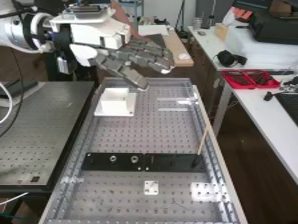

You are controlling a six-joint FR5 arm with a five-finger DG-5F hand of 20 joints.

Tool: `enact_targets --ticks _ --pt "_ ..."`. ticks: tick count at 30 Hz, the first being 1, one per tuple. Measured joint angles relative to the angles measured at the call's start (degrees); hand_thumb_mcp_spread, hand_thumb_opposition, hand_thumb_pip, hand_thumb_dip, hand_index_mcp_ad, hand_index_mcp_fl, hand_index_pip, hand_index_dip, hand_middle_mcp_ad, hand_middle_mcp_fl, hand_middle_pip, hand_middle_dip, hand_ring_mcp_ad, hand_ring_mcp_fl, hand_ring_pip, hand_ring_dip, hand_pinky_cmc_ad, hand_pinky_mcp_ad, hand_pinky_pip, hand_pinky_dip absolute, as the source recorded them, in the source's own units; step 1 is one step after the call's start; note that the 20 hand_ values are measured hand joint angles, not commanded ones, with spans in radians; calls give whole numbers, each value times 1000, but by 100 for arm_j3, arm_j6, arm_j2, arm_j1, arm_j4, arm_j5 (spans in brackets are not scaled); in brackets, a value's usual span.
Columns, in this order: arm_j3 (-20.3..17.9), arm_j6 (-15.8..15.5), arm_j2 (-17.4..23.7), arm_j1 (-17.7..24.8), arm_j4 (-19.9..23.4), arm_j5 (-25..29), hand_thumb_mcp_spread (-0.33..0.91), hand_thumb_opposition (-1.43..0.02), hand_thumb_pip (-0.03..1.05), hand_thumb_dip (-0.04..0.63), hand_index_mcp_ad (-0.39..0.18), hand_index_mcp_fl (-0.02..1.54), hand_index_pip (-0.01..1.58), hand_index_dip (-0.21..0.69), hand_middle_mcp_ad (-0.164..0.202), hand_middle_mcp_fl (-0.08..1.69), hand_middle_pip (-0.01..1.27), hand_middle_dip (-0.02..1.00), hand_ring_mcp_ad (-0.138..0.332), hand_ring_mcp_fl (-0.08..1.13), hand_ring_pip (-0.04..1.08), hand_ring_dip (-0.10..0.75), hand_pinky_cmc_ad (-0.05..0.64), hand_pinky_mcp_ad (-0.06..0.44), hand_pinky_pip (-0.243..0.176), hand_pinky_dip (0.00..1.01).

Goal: Grab the smaller nut and place it in the white container

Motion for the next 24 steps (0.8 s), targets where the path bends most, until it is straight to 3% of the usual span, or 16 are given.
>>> enact_targets --ticks 24 --pt "149 -115 -54 -124 -47 -361 192 -728 763 173 -105 134 229 108 59 37 127 232 124 -3 93 122 379 309 -61 367"
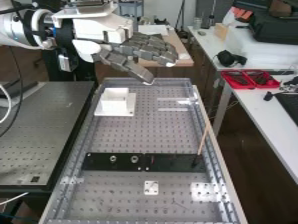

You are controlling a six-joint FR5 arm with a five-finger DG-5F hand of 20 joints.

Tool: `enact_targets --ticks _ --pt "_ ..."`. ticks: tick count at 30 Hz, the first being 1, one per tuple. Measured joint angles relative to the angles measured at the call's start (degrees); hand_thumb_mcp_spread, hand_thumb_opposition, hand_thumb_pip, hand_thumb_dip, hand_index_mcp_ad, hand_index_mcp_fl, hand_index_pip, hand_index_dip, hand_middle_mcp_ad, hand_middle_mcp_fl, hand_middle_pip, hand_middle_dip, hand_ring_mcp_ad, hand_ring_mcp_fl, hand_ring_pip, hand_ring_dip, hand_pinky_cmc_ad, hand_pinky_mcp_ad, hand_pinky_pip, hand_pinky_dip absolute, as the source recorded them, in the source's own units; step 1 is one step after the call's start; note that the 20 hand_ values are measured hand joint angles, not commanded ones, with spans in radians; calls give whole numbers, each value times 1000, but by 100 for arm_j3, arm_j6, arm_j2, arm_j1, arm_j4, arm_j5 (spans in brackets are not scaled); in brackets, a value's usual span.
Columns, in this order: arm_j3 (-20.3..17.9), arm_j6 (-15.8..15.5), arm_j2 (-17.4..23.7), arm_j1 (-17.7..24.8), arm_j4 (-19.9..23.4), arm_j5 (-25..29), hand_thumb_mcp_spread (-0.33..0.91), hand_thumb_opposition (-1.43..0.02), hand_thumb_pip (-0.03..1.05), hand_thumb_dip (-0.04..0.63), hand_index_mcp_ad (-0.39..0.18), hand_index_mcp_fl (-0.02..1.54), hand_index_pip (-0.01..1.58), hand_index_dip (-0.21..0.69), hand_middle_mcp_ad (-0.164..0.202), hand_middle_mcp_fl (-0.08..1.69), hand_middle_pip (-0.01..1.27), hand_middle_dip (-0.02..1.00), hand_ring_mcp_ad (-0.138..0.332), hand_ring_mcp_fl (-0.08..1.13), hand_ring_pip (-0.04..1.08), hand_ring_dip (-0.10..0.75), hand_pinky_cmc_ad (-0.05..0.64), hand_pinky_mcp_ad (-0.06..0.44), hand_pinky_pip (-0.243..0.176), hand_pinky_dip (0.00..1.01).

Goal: Grab the smaller nut and place it in the white container

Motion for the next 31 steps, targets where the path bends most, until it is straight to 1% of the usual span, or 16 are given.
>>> enact_targets --ticks 2,17,22,24,31 --pt "17 -22 0 -50 -51 -146 192 -728 763 173 -112 134 229 108 58 37 127 232 124 -3 93 122 379 309 -61 367" --pt "9 -103 37 -338 -172 -654 192 -728 763 173 -105 134 199 110 59 37 127 229 126 -3 93 122 379 309 -61 367" --pt "-15 -126 83 -388 -173 -718 192 -731 763 173 -105 138 188 106 59 38 127 229 126 -3 93 122 379 309 -61 367" --pt "-27 -132 105 -401 -170 -736 192 -731 763 173 -105 134 182 119 59 37 127 232 126 -3 93 122 379 309 -61 367" --pt "-8 -194 90 -429 -263 -910 192 -728 763 173 -105 138 182 124 59 37 127 229 126 -3 93 122 379 309 -61 367"
